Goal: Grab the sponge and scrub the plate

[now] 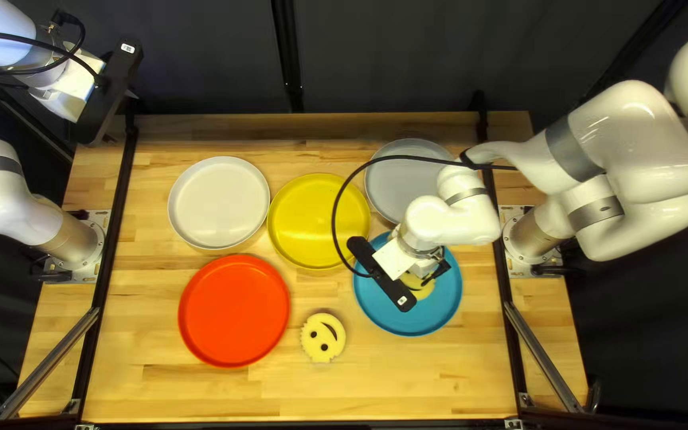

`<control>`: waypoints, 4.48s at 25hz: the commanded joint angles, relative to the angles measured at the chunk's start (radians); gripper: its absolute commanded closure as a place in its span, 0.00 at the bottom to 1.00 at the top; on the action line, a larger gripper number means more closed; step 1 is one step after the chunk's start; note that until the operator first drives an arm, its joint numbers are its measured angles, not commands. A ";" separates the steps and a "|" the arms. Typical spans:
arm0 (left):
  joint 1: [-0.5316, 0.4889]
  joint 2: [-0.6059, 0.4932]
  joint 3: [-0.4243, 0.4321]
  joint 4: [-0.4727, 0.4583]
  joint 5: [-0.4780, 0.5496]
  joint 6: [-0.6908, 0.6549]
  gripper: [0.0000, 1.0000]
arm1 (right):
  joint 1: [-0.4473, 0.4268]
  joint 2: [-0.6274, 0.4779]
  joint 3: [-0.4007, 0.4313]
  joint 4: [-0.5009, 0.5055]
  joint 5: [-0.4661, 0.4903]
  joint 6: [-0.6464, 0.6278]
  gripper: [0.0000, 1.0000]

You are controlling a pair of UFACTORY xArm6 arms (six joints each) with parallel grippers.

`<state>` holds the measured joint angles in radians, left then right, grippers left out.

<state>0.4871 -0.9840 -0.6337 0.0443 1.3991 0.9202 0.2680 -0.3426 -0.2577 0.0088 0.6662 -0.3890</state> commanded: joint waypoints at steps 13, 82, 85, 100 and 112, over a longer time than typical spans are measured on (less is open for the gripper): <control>0.000 0.000 0.000 0.000 0.000 0.000 0.00 | 0.060 0.228 -0.262 -0.081 0.006 0.107 1.00; 0.000 0.000 0.000 0.000 0.000 0.000 0.00 | -0.101 0.075 -0.082 -0.143 -0.019 0.014 1.00; 0.000 0.000 0.000 0.000 0.000 0.000 0.00 | -0.143 0.057 -0.062 -0.138 -0.024 -0.023 1.00; 0.000 0.000 0.000 0.000 0.000 0.000 0.00 | 0.123 0.198 -0.206 -0.157 -0.004 0.220 1.00; 0.000 0.000 0.000 0.000 0.000 0.000 0.00 | -0.044 0.060 -0.046 -0.165 -0.046 0.071 1.00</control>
<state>0.4871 -0.9840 -0.6337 0.0443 1.3991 0.9202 0.2870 -0.2309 -0.3561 -0.1644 0.6345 -0.2544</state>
